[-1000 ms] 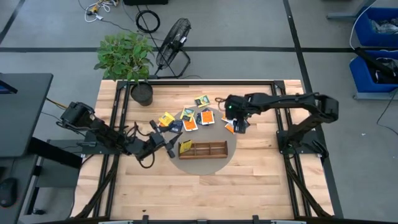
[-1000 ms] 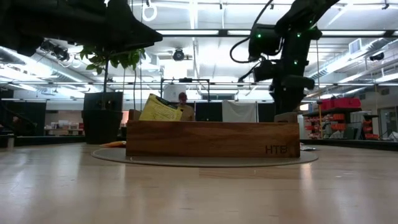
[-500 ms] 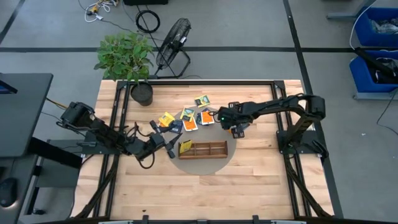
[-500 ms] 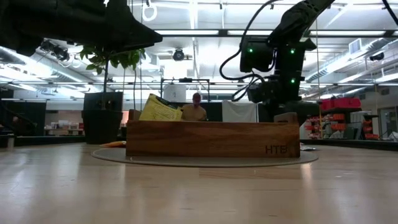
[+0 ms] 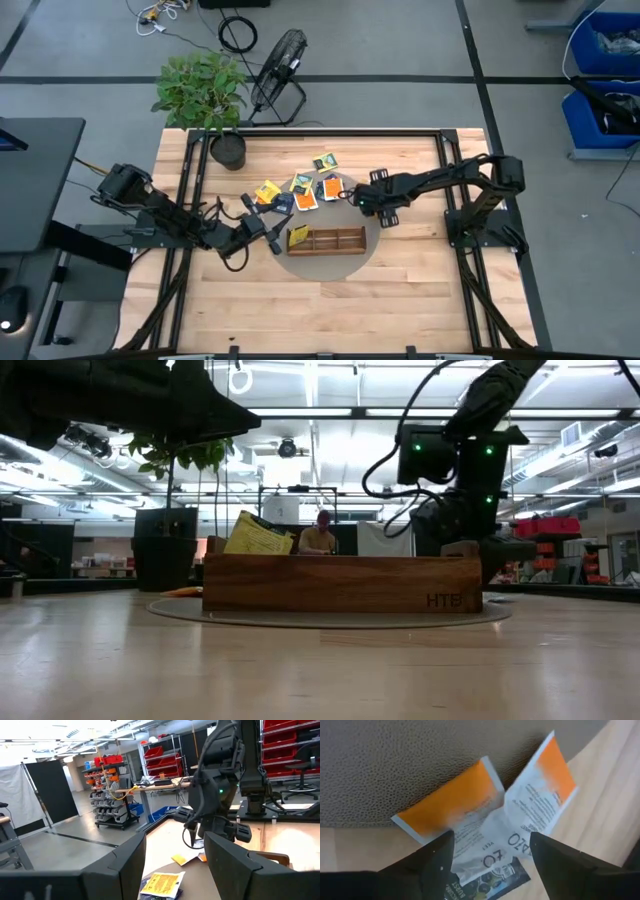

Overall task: Pick & Place Tea
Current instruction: Put the orange tea bag into the middle section of the wooden organizer

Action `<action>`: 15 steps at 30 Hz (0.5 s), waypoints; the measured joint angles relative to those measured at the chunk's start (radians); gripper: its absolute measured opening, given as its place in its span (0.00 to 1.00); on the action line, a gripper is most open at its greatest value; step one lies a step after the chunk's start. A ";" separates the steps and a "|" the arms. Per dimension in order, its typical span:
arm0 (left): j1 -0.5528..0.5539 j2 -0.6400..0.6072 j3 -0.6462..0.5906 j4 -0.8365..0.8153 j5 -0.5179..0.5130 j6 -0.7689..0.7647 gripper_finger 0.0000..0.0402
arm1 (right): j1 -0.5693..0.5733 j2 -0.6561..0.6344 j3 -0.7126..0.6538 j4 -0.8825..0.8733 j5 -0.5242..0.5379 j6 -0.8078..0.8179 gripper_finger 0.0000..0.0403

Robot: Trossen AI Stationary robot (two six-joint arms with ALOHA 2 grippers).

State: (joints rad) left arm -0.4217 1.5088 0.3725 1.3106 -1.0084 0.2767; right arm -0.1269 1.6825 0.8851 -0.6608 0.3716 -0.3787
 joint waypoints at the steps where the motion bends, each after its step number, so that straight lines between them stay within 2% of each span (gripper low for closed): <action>1: 0.000 0.000 0.000 0.000 0.000 0.002 0.51 | 0.006 -0.001 -0.008 0.011 0.017 0.001 0.67; 8: 0.000 0.000 0.000 0.001 0.000 0.006 0.51 | 0.035 0.000 -0.012 0.025 0.064 0.003 0.66; 15: 0.000 0.000 0.000 0.001 0.000 0.007 0.51 | 0.053 0.001 0.004 -0.001 0.066 0.028 0.66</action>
State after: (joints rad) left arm -0.4217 1.5086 0.3725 1.3117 -1.0084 0.2840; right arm -0.0740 1.6833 0.8892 -0.6621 0.4376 -0.3503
